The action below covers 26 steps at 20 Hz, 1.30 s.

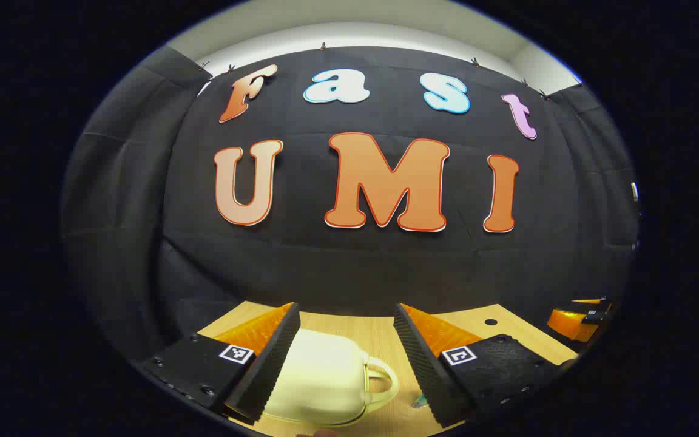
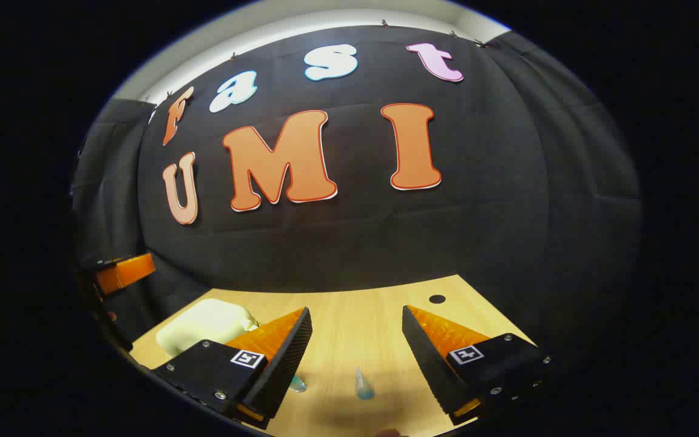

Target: First open the suitcase, pack the skin care products into it, and then close the suitcase.

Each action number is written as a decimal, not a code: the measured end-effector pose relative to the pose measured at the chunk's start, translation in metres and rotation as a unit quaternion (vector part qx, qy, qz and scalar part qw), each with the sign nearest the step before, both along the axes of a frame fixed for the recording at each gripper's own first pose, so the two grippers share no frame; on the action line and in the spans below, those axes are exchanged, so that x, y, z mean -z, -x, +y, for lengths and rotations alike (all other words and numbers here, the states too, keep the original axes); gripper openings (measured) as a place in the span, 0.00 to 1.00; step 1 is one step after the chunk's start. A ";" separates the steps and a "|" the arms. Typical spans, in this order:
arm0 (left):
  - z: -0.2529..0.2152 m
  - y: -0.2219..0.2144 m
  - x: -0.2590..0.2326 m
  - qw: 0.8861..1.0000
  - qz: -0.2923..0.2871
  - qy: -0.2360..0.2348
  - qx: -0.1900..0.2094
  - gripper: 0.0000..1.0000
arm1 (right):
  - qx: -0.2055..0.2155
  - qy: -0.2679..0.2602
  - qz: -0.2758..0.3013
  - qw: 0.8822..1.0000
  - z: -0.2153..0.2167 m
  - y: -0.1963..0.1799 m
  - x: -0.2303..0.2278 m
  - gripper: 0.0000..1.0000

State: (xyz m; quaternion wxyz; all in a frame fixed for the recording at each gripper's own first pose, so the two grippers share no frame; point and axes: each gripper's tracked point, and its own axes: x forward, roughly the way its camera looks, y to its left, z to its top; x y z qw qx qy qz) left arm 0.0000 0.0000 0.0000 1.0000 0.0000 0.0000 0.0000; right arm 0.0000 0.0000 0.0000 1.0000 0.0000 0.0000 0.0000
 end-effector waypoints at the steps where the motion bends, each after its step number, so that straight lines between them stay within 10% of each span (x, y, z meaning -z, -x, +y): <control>1: 0.000 -0.002 -0.001 1.000 0.000 0.003 0.000 0.96 | -0.006 0.002 0.010 1.000 0.005 0.000 0.003 0.95; 18: 0.024 0.000 -0.002 1.000 -0.009 -0.011 -0.017 0.96 | 0.020 0.026 -0.016 0.999 -0.007 0.016 -0.017 0.95; 26: -0.006 0.003 0.050 0.989 0.029 -0.144 0.001 0.98 | 0.033 0.027 0.002 0.999 -0.022 0.028 0.001 0.95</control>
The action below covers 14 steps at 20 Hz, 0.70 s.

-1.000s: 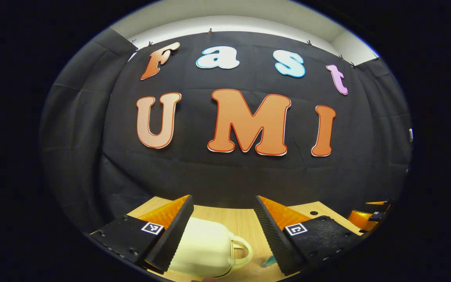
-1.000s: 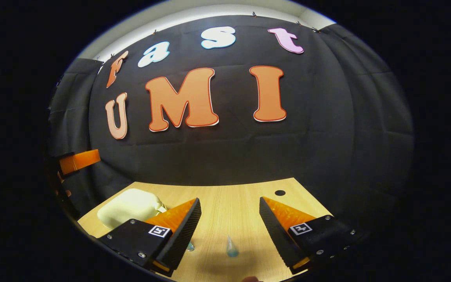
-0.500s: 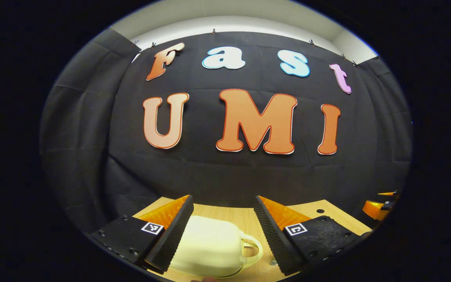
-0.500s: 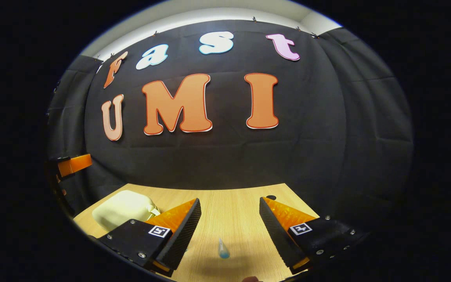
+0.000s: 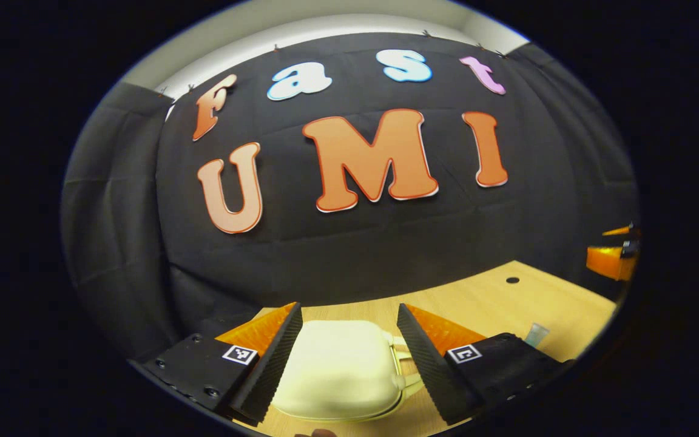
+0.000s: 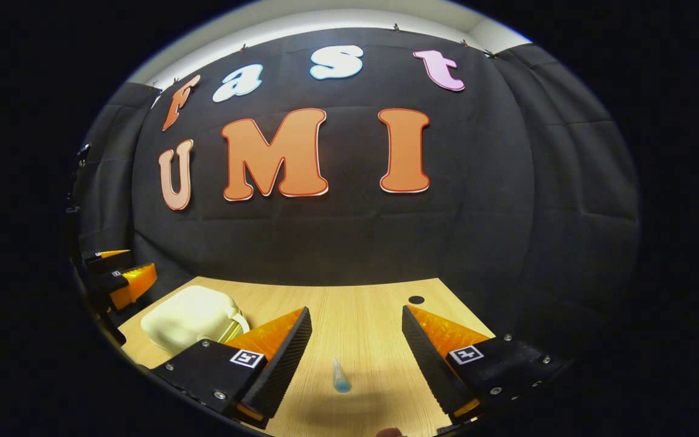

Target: First open the suitcase, pack the skin care products into it, and then close the suitcase.

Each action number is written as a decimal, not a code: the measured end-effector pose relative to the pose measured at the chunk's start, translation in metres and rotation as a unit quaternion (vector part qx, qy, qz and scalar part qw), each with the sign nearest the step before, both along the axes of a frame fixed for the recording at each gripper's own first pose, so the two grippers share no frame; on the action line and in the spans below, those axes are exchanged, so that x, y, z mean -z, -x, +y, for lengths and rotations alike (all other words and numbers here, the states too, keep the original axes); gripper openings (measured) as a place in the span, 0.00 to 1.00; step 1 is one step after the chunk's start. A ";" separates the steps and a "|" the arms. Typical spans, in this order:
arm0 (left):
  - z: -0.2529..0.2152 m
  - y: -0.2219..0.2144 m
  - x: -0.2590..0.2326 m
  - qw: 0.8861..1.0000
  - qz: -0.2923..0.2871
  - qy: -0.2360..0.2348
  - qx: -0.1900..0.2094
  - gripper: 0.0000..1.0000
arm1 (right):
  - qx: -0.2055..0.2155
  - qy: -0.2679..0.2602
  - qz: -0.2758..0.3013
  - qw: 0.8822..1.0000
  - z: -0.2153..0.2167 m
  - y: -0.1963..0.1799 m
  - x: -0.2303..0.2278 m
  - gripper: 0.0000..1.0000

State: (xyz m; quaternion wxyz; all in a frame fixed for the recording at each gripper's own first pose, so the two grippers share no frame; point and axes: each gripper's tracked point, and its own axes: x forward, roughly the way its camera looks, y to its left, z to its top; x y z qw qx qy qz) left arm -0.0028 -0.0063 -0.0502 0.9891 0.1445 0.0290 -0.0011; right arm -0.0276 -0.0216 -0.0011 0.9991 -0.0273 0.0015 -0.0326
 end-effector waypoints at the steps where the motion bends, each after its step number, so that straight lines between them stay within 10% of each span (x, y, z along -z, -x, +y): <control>1: -0.004 -0.002 0.007 1.000 0.007 -0.022 0.002 1.00 | 0.005 -0.002 0.004 1.000 -0.004 0.003 0.002 0.95; 5: -0.023 -0.003 0.036 0.992 0.025 -0.124 0.021 0.98 | 0.033 -0.006 0.011 0.999 -0.028 0.009 0.014 0.95; 14: -0.062 -0.012 0.137 0.934 0.092 -0.332 0.095 0.98 | 0.088 -0.033 0.034 0.995 -0.077 0.020 0.040 0.95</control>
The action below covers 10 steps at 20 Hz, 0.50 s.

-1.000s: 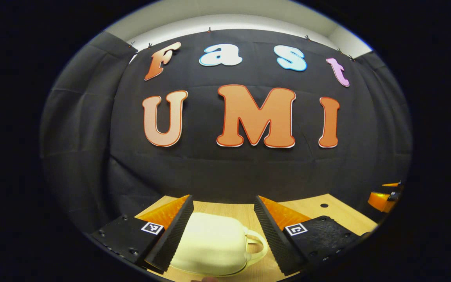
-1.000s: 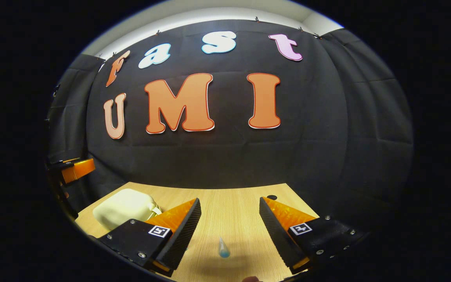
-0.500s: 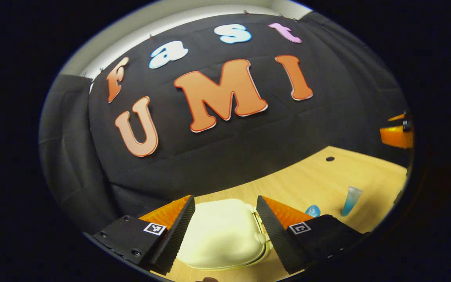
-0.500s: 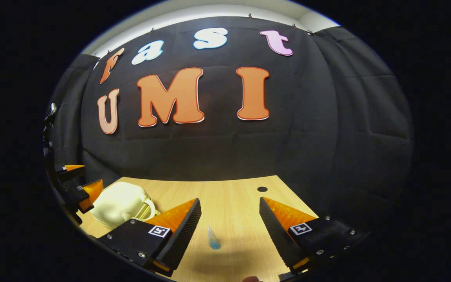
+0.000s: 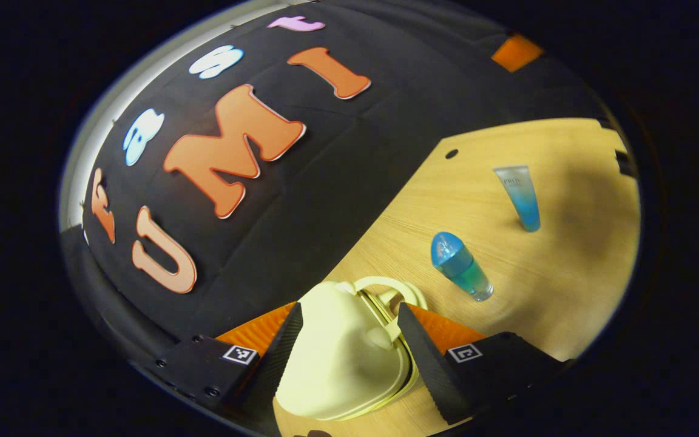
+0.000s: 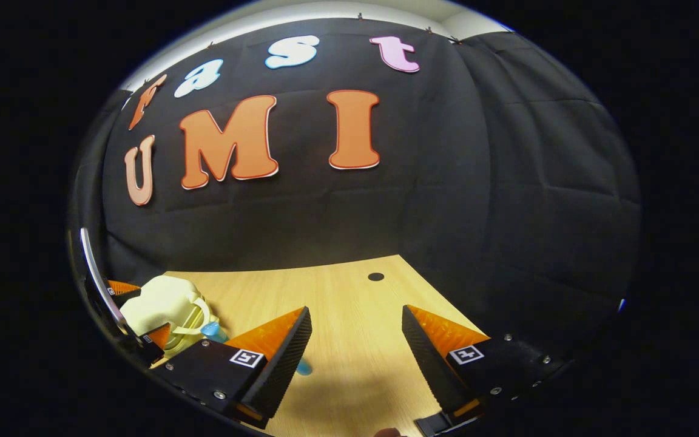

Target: First open the suitcase, pack the skin care products into it, and then close the suitcase.

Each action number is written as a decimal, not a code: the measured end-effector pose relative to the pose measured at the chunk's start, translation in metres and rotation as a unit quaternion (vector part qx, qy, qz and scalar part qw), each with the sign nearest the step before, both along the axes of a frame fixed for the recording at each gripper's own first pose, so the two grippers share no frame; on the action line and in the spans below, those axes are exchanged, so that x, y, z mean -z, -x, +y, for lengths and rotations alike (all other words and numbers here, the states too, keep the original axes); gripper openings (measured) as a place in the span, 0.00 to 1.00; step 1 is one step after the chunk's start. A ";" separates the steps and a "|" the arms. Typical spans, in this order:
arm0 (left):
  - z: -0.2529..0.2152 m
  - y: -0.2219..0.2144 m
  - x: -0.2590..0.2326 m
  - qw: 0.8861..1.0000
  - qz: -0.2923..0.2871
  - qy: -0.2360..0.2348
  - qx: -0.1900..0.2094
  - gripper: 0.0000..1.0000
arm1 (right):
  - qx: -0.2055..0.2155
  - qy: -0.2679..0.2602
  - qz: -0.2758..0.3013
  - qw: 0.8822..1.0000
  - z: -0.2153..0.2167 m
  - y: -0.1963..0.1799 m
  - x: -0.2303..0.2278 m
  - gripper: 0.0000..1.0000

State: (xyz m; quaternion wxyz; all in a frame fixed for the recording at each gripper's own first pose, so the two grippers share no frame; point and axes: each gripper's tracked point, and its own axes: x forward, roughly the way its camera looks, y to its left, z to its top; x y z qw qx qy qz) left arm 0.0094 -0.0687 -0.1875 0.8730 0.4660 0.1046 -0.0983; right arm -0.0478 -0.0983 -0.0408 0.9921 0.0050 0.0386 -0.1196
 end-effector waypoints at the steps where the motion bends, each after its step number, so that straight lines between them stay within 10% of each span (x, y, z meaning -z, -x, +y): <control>1: -0.002 -0.003 0.007 1.000 0.008 -0.016 0.004 0.98 | 0.006 -0.005 0.004 1.000 -0.005 0.000 0.003 0.95; 10: 0.003 -0.027 0.060 0.994 0.072 -0.087 -0.008 0.98 | 0.047 -0.029 0.031 0.998 -0.037 0.005 0.029 0.95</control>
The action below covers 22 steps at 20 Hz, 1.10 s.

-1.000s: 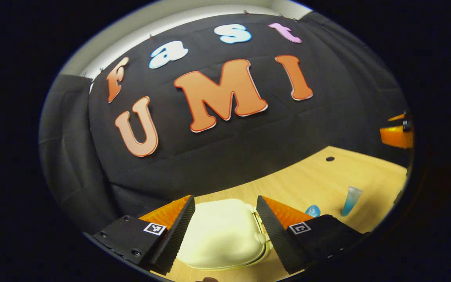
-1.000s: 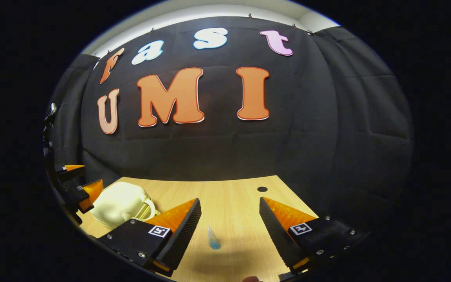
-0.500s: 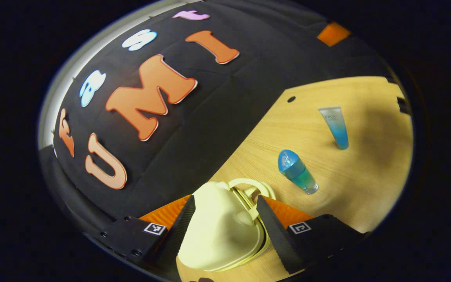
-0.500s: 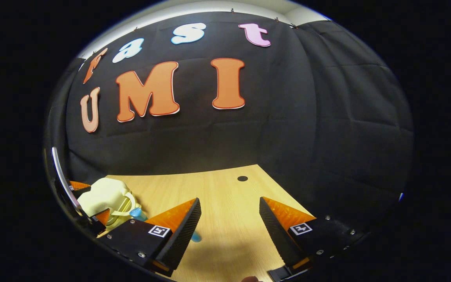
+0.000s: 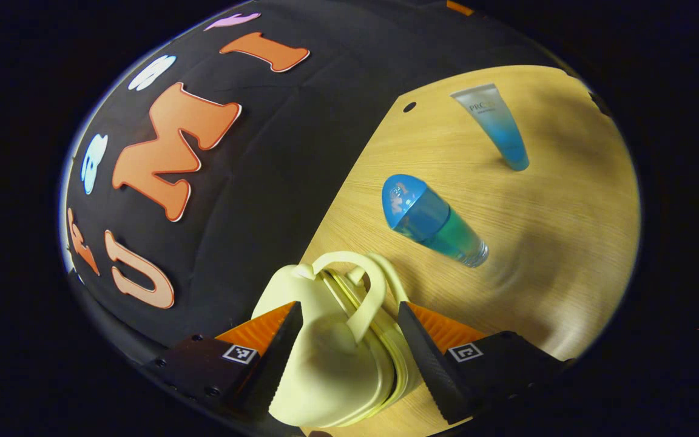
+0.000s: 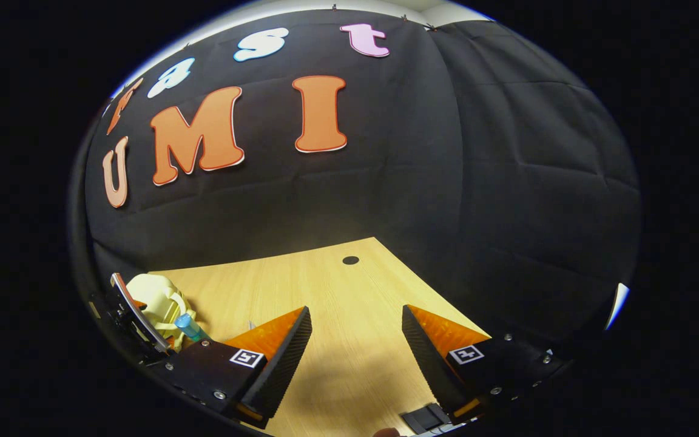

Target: First open the suitcase, pack the skin care products into it, and then close the suitcase.

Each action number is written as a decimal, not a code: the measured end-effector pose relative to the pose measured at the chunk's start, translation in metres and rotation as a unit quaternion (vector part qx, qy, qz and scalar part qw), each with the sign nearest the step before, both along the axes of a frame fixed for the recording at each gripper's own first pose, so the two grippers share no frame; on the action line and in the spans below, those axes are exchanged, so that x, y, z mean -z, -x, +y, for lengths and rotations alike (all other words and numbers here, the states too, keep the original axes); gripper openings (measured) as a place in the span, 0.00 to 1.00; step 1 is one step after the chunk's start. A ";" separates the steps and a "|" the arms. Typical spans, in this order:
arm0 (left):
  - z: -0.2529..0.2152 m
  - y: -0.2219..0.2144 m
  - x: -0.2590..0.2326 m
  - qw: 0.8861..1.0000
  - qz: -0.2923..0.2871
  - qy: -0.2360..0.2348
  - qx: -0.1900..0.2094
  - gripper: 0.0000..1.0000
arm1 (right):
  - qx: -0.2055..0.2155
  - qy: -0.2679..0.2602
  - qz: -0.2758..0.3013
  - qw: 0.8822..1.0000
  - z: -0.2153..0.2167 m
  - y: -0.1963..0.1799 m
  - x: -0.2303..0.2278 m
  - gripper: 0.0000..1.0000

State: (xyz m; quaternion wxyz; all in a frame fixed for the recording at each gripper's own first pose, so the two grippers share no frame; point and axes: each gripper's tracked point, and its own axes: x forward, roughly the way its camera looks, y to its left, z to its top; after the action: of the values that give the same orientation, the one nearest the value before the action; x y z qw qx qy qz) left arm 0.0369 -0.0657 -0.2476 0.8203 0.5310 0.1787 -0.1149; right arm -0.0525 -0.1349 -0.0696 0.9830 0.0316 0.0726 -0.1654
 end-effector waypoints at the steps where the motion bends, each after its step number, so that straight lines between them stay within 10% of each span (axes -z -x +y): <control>1: 0.000 -0.010 0.002 1.000 -0.003 -0.003 0.002 0.98 | 0.001 -0.001 0.002 1.000 -0.001 0.000 0.001 0.95; 7: -0.002 -0.028 0.024 0.999 0.028 -0.034 0.006 0.94 | 0.007 0.000 0.004 1.000 0.000 -0.006 0.002 0.95; 10: -0.002 -0.031 0.032 0.998 0.044 -0.054 0.006 0.34 | 0.001 0.000 0.006 1.000 0.005 -0.010 0.002 0.95; 11: -0.003 -0.033 0.030 0.997 0.038 -0.069 -0.001 0.39 | -0.003 -0.001 0.005 1.000 0.008 -0.012 0.000 0.95; 13: -0.004 -0.033 0.024 0.997 0.026 -0.070 0.000 0.13 | -0.012 -0.001 0.004 1.000 0.015 -0.014 -0.001 0.95; 22: 0.001 -0.025 -0.029 0.982 0.085 0.153 -0.071 0.04 | -0.066 0.013 0.003 0.998 0.052 -0.046 -0.018 0.95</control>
State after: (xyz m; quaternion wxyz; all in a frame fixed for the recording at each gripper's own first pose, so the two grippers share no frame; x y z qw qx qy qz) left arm 0.0615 -0.0647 -0.2185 0.8798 0.3736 0.2650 -0.1270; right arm -0.0064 -0.0824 -0.0513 0.9920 0.0131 0.0749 -0.1008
